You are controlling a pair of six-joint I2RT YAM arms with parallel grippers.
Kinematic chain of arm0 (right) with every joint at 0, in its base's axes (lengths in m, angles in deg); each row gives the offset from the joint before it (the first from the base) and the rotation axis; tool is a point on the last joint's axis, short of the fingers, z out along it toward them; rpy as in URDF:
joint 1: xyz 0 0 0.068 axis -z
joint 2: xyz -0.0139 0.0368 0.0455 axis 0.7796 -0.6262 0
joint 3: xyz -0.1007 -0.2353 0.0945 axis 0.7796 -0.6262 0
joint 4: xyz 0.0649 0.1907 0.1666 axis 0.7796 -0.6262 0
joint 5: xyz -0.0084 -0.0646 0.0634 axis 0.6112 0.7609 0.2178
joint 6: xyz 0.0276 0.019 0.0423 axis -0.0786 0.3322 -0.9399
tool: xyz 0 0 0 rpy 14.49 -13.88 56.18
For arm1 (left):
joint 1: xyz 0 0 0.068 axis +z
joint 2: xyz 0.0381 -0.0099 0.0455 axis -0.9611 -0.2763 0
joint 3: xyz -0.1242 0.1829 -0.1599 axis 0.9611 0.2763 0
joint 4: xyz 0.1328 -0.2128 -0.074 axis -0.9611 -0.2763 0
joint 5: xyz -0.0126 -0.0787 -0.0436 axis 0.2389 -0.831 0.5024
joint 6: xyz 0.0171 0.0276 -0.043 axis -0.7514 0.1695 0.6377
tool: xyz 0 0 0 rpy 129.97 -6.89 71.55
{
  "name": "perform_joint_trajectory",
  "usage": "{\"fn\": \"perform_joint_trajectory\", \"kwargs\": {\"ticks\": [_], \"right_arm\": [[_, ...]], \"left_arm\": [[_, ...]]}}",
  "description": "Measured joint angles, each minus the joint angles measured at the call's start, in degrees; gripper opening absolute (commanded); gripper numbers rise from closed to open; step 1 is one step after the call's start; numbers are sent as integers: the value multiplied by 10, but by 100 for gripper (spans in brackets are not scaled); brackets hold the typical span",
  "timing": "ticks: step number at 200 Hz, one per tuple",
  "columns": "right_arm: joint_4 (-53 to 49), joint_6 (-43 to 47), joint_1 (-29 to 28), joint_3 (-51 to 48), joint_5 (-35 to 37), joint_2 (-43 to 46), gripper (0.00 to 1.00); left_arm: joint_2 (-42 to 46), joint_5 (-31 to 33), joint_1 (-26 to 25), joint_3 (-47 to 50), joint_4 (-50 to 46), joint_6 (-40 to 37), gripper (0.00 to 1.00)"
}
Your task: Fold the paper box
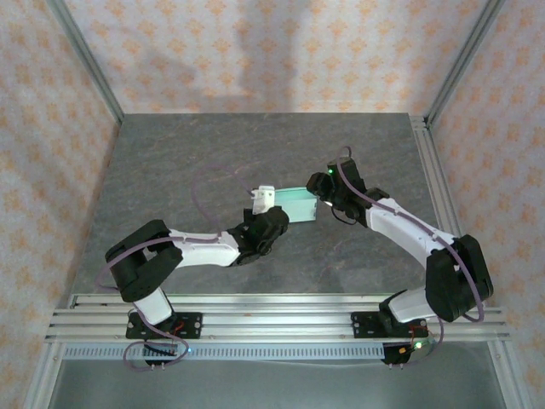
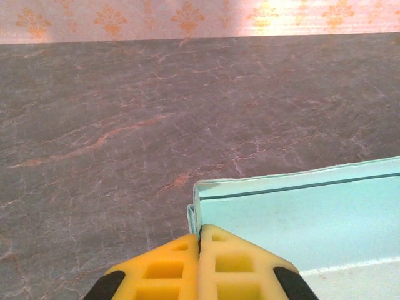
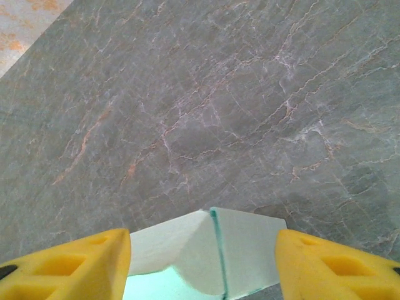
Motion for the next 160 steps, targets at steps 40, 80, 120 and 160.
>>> {"fn": "perform_joint_trajectory", "kwargs": {"ticks": [40,80,120,160], "right_arm": [[1,0,0,21,0,-11,64],[10,-2,-5,18,-2,-30,54],[26,-9,-6,-7,-2,-30,47],[62,-16,-7,-26,-2,-29,45]], "left_arm": [[0,0,-5,2,5,-5,0],[0,0,-5,2,4,-12,0],[0,0,-6,2,2,-14,0],[0,0,-6,2,1,-14,0]]}}
